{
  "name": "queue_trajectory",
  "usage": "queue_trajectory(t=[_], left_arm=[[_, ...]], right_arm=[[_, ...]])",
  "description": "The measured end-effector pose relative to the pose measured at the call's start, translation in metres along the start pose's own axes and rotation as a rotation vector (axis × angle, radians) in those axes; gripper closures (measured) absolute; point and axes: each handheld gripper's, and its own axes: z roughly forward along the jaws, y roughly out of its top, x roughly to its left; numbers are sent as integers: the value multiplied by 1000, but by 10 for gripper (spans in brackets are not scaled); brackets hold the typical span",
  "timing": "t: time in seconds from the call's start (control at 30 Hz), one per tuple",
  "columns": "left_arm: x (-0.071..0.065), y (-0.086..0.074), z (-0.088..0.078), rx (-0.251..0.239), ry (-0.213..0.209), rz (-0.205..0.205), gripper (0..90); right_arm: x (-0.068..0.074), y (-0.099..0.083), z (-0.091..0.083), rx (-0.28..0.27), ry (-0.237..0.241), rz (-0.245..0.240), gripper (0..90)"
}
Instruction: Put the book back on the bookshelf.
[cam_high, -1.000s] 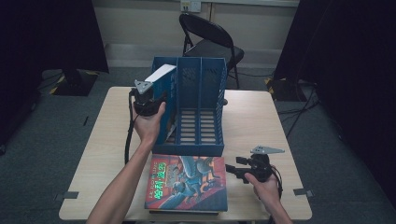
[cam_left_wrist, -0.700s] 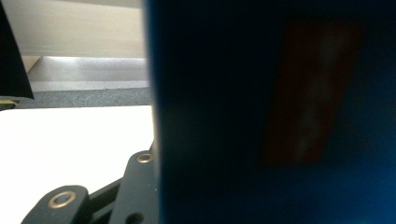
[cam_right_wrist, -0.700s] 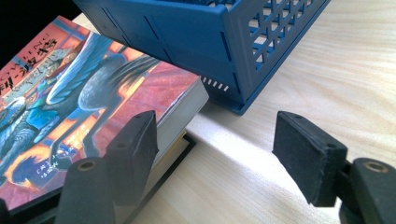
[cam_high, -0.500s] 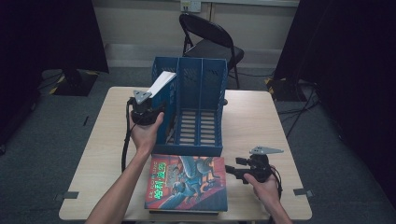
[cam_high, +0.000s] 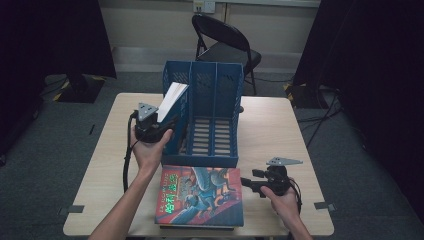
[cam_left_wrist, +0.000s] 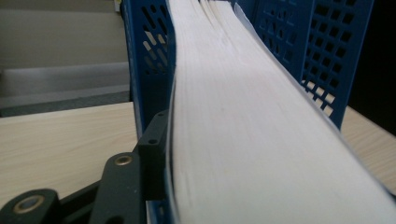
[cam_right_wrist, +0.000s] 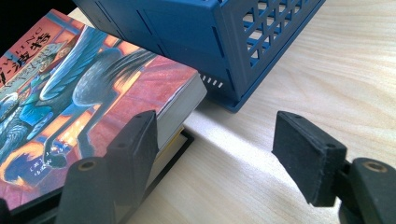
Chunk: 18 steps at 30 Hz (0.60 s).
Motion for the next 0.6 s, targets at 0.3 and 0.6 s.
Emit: queue_trajectory(t=[0.3,0.6], left_arm=[[5,0,-6,33,-47,21,468],[5,0,-9,37,-27,72,504]], right_arm=[[-1,-1,1,5,-3,1,302],[-1,-2,1,8,-5,10,302]])
